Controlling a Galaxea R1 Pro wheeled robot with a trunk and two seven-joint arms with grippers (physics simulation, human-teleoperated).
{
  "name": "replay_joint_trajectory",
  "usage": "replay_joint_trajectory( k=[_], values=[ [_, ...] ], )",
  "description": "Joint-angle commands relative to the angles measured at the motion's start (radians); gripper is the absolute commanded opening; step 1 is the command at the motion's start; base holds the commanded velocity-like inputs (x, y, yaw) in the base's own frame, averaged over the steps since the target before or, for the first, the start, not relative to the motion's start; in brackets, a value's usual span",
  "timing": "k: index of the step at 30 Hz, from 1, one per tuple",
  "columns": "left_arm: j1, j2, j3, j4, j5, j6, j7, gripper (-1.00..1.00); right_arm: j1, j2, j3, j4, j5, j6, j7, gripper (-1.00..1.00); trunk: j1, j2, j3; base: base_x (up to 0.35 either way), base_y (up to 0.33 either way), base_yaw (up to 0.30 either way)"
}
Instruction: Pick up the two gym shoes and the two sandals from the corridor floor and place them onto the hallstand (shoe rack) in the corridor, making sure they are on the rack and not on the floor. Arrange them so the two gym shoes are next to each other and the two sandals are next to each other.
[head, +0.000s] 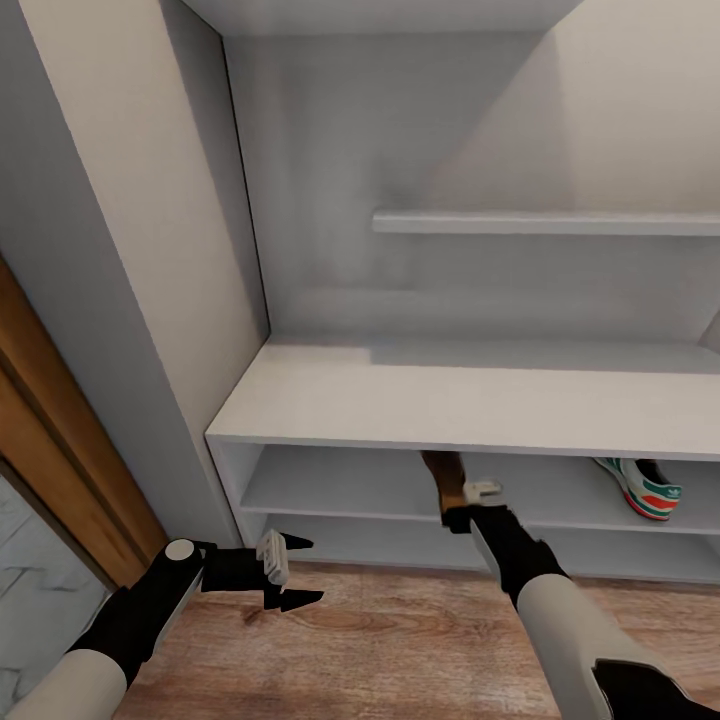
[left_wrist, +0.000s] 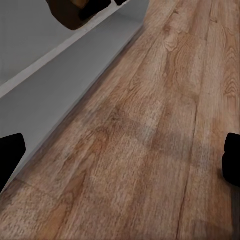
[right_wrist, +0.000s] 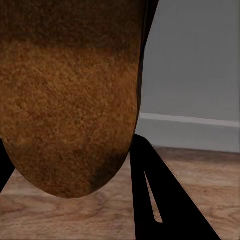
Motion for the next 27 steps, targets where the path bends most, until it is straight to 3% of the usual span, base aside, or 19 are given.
replay_joint_trajectory(
  k=[1, 6, 19, 27],
  values=[
    [0.000, 0.001, -0.001, -0.001, -0.003, 0.000, -0.001, 1.00, -0.001, 0.001, -0.007, 0.018, 0.009, -0.016, 0.000, -1.00, 0.000, 0.000, -0.001, 0.000, 0.000, 0.000],
    [0.000, 0.001, -0.001, -0.001, -0.003, 0.000, -0.001, 1.00, 0.000, 0.001, -0.006, 0.061, 0.010, -0.055, 0.000, -1.00, 0.000, 0.000, -0.001, 0.000, 0.000, 0.000],
    [0.000, 0.001, -0.001, -0.001, -0.003, 0.000, -0.001, 1.00, 0.000, 0.001, -0.007, 0.069, 0.010, -0.061, 0.000, -1.00, 0.000, 0.000, -0.001, 0.001, 0.000, 0.000],
    [0.000, 0.000, -0.001, -0.001, -0.003, 0.000, -0.001, 1.00, 0.000, 0.001, -0.007, 0.068, 0.010, -0.062, 0.000, -1.00, 0.000, 0.000, -0.001, 0.180, 0.000, 0.000]
  ],
)
